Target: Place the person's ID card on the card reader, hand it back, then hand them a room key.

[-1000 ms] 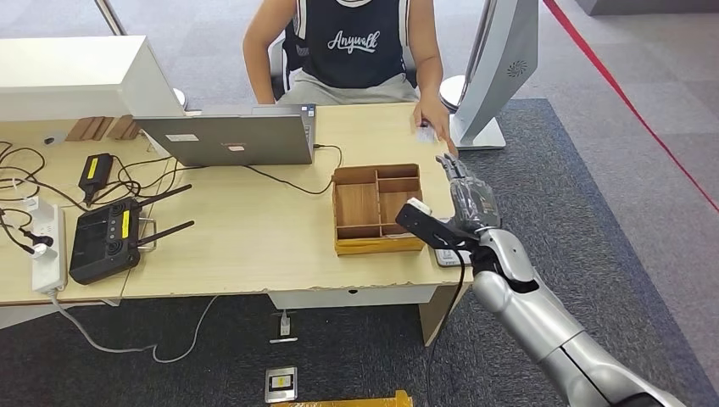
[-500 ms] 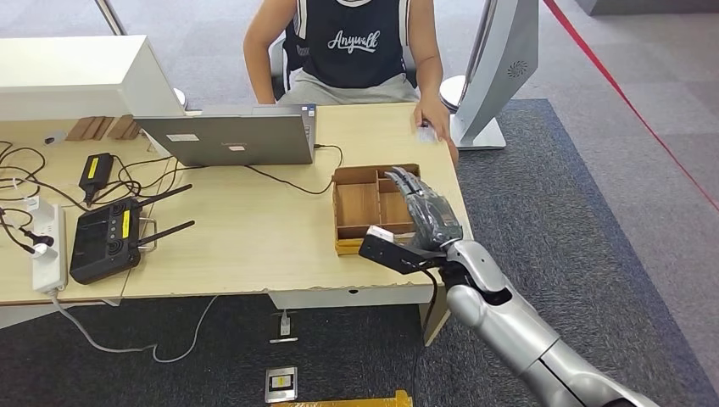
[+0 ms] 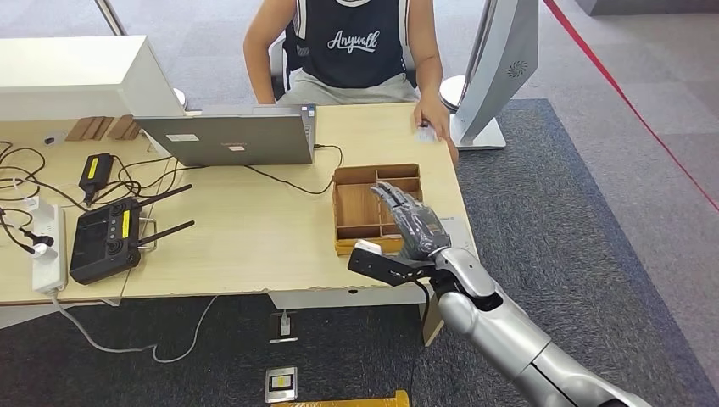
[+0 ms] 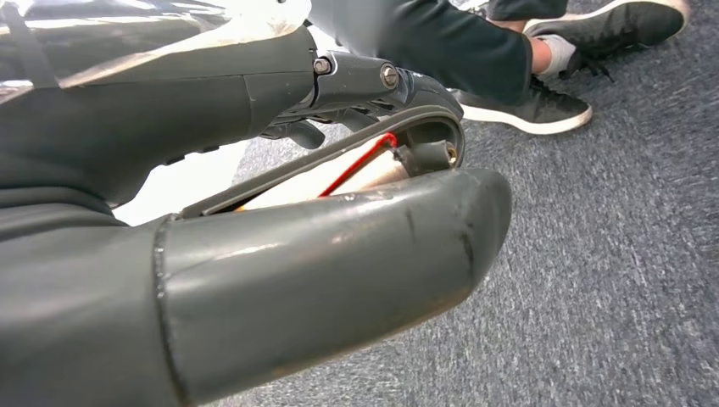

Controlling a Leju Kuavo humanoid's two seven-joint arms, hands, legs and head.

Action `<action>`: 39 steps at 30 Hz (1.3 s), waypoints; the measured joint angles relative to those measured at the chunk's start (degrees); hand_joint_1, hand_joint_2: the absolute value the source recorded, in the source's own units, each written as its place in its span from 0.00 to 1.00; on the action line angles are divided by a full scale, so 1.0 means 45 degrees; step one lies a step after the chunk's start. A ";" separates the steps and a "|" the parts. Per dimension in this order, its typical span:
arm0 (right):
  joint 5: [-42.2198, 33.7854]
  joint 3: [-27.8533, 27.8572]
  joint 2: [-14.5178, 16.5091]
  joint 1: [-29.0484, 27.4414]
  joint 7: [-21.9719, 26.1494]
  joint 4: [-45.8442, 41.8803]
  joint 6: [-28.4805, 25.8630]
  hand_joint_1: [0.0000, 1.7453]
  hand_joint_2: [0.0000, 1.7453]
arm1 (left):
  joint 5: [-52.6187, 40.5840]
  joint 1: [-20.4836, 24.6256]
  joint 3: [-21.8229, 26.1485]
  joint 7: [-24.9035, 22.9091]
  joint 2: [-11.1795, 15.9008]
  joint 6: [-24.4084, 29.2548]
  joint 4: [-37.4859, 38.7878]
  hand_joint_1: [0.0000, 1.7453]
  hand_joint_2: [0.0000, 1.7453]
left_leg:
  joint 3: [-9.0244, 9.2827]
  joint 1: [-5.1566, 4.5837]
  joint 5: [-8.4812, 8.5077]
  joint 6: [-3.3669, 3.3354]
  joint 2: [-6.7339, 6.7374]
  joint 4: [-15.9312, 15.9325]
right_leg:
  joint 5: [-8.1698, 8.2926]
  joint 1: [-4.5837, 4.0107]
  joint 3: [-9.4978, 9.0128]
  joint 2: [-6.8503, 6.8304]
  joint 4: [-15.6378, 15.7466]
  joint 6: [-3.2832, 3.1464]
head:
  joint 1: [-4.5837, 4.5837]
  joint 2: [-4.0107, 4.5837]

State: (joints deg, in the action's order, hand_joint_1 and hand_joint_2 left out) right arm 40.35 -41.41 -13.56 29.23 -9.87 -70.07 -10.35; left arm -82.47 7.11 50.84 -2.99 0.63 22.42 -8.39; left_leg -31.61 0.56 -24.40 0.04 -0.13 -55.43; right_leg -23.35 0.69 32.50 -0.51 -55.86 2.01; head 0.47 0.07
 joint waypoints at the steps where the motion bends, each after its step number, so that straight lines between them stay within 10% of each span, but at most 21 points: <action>1: 0.0065 -0.0043 0.0013 -0.0011 -0.0013 0.0040 0.0010 0.00 1.00 | -0.0027 0.0001 0.0000 0.0007 0.0000 0.0001 0.0000 0.00 0.00 | 0.0000 0.0000 0.0000 0.0000 0.0000 0.0000 | 0.0000 0.0000 0.0000 0.0000 0.0000 0.0000 | 0.0000 0.0000; 39: 0.0799 0.0022 0.0324 0.0109 -0.0776 0.2601 -0.2452 0.00 1.00 | -0.0438 0.0000 -0.0005 0.0251 0.0000 0.0050 0.0000 0.00 0.00 | 0.0000 -0.0001 0.0000 0.0000 0.0000 -0.0001 | 0.0000 0.0001 0.0000 0.0000 0.0001 0.0001 | 0.0002 0.0000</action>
State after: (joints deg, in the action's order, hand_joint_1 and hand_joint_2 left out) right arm 43.94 -41.31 -12.10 29.72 -13.36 -58.37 -21.39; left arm -84.44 7.11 50.82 -1.86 0.63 22.64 -8.39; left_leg -31.61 0.55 -24.40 0.04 -0.13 -55.43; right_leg -23.35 0.69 32.50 -0.51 -55.86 2.01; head 0.48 0.07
